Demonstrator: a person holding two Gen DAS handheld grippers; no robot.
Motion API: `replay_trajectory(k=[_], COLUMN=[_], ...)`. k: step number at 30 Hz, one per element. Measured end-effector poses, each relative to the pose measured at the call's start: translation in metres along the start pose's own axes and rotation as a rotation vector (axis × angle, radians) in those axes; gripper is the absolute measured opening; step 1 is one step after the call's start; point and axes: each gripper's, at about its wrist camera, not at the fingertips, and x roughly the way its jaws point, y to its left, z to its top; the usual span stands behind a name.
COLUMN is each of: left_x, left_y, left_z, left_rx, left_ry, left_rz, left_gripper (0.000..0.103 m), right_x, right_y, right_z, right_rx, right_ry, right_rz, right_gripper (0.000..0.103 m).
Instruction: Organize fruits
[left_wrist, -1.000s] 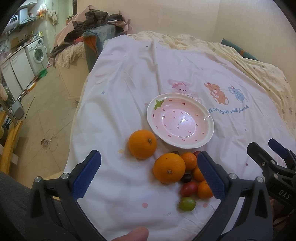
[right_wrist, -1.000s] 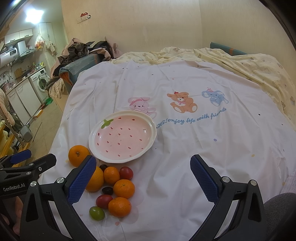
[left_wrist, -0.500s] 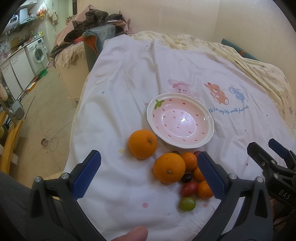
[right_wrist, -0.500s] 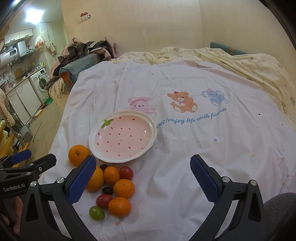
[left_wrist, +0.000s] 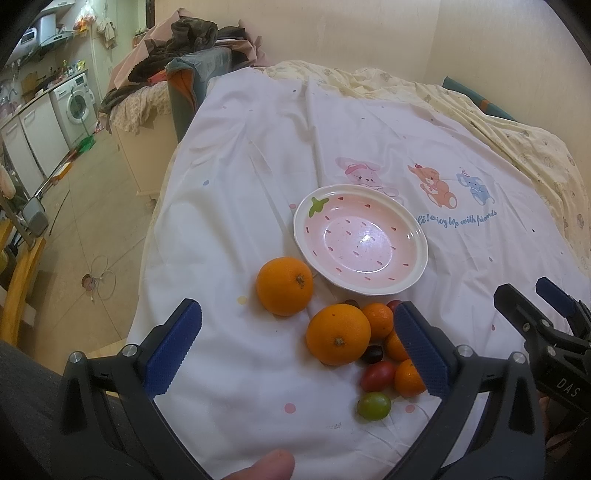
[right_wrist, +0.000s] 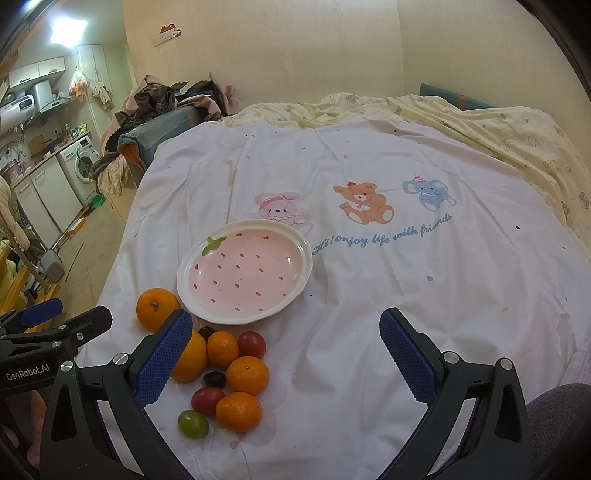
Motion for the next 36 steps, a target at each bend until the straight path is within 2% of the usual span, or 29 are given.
replay_trajectory(k=[4, 6, 7, 10, 12, 13, 15, 19, 23, 26, 28, 29, 36], left_x=[0.002, 0.004, 0.005, 0.008, 0.012, 0.013, 0.015, 0.018, 0.021, 0.021, 0.021, 0.022, 0.025], left_y=[0.004, 0.007, 0.009, 0.016, 0.020, 0.019, 0.019, 0.024, 0.026, 0.027, 0.029, 0.029, 0.033], left_z=[0.000, 0.000, 0.000, -0.001, -0.001, -0.001, 0.000, 0.001, 0.001, 0.001, 0.001, 0.001, 0.001], left_rx=[-0.005, -0.011, -0.019, -0.049, -0.067, -0.070, -0.077, -0.103, -0.121, -0.124, -0.128, -0.133, -0.143], left_ry=[0.006, 0.013, 0.018, 0.040, 0.059, 0.064, 0.077, 0.104, 0.122, 0.123, 0.124, 0.128, 0.134], left_rz=[-0.004, -0.006, -0.002, 0.007, 0.007, 0.008, 0.014, 0.017, 0.016, 0.022, 0.022, 0.023, 0.035], left_gripper=[0.102, 0.103, 0.103, 0.102, 0.102, 0.102, 0.102, 0.102, 0.102, 0.102, 0.102, 0.103, 0.102], right_x=[0.004, 0.011, 0.018, 0.054, 0.072, 0.081, 0.093, 0.097, 0.108, 0.110, 0.106, 0.105, 0.099], right_y=[-0.004, -0.015, -0.020, -0.032, -0.036, -0.038, -0.038, -0.028, -0.020, -0.011, -0.010, -0.011, -0.023], right_z=[0.002, 0.002, 0.002, -0.010, -0.023, -0.032, -0.045, -0.050, -0.054, -0.059, -0.058, -0.058, -0.050], right_rx=[0.009, 0.070, 0.100, 0.179, 0.227, 0.256, 0.301, 0.279, 0.271, 0.237, 0.212, 0.208, 0.252], right_ry=[0.034, 0.100, 0.150, 0.394, 0.512, 0.577, 0.653, 0.660, 0.687, 0.709, 0.708, 0.705, 0.690], right_rz=[0.020, 0.082, 0.111, 0.185, 0.229, 0.248, 0.290, 0.321, 0.343, 0.337, 0.327, 0.319, 0.348], right_gripper=[0.103, 0.103, 0.103, 0.101, 0.087, 0.085, 0.078, 0.073, 0.062, 0.060, 0.054, 0.046, 0.045])
